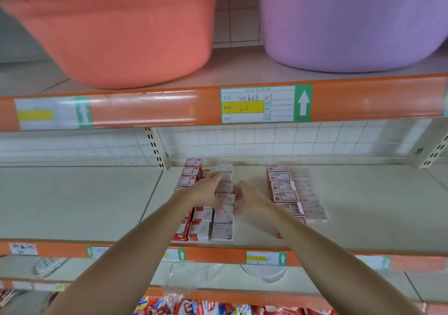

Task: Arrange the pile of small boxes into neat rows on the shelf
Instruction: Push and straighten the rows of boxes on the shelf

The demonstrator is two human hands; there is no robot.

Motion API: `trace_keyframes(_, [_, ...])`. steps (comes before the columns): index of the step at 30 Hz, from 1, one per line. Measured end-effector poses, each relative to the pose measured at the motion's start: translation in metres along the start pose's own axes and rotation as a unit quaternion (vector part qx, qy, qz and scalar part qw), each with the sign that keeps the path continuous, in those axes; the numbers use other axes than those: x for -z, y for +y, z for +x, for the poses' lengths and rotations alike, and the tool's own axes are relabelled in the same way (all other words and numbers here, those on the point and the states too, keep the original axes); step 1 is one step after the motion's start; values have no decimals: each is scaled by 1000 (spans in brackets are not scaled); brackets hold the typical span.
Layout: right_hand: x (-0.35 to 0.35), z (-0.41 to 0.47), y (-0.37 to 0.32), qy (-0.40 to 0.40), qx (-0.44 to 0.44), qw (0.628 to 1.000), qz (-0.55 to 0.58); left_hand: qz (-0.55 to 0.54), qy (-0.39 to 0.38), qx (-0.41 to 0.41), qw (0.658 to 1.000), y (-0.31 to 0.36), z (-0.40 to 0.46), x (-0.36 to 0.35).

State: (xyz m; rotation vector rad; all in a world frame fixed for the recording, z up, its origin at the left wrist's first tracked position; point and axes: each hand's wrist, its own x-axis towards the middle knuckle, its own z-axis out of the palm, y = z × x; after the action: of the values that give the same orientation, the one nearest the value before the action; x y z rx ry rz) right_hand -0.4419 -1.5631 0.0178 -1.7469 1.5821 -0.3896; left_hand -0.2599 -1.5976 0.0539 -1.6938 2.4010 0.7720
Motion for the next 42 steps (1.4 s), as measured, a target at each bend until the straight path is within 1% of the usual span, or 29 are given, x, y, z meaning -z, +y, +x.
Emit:
trace_keyframes(4, [-1, -6, 3, -6, 14, 999, 31, 29, 17, -14, 999, 1, 0, -2])
trace_keyframes(9, [-5, -8, 6, 12, 14, 998, 67, 18, 35, -20, 999, 1, 1, -7])
trace_keyframes(13, [-5, -4, 6, 18, -1, 996, 84, 4, 33, -23, 999, 1, 2, -6])
trace_keyframes(15, [-2, -4, 2, 52, -21, 993, 100, -24, 15, -7, 1000, -2, 4, -4])
trace_keyframes(16, [0, -3, 1, 73, -34, 989, 128, -47, 8, 0, 999, -2, 4, -2])
trace_keyframes(18, [2, -2, -5, 100, -64, 965, 234, -127, 22, 11, 992, -5, 9, -1])
trace_keyframes(19, [3, 0, -9, 101, -78, 946, 298, -170, 37, 18, 985, -5, 11, -1])
trace_keyframes(21, [1, 6, -17, 87, -96, 906, 402, -230, 63, 31, 971, 0, 12, -2])
trace_keyframes(23, [-5, 7, -27, 64, -79, 877, 469, -276, 83, 49, 956, 10, 11, -4])
trace_keyframes(24, [-10, 11, -28, 55, -72, 873, 479, -286, 89, 56, 952, 12, 12, -9])
trace_keyframes(26, [-21, 14, -37, 30, -80, 880, 468, -282, 95, 63, 953, 19, 13, -15])
trace_keyframes(29, [-25, 23, -37, 25, -106, 864, 492, -266, 106, 67, 956, 16, 22, -22])
trace_keyframes(31, [-19, 26, -30, 34, -105, 854, 508, -255, 109, 49, 960, 11, 28, -21])
trace_keyframes(34, [-10, 28, -25, 59, -77, 844, 527, -254, 125, 61, 957, 11, 28, -13])
trace_keyframes(37, [-12, 44, -27, 62, -67, 858, 505, -258, 159, 58, 951, 18, 27, -7])
trace_keyframes(39, [-24, 67, -19, 59, -66, 856, 509, -260, 159, 64, 950, 21, 31, -7])
trace_keyframes(41, [-22, 73, -15, 57, -69, 864, 495, -228, 163, 46, 959, 26, 32, -7])
trace_keyframes(42, [-15, 64, -22, 59, -82, 859, 502, -206, 168, 42, 963, 26, 35, -8])
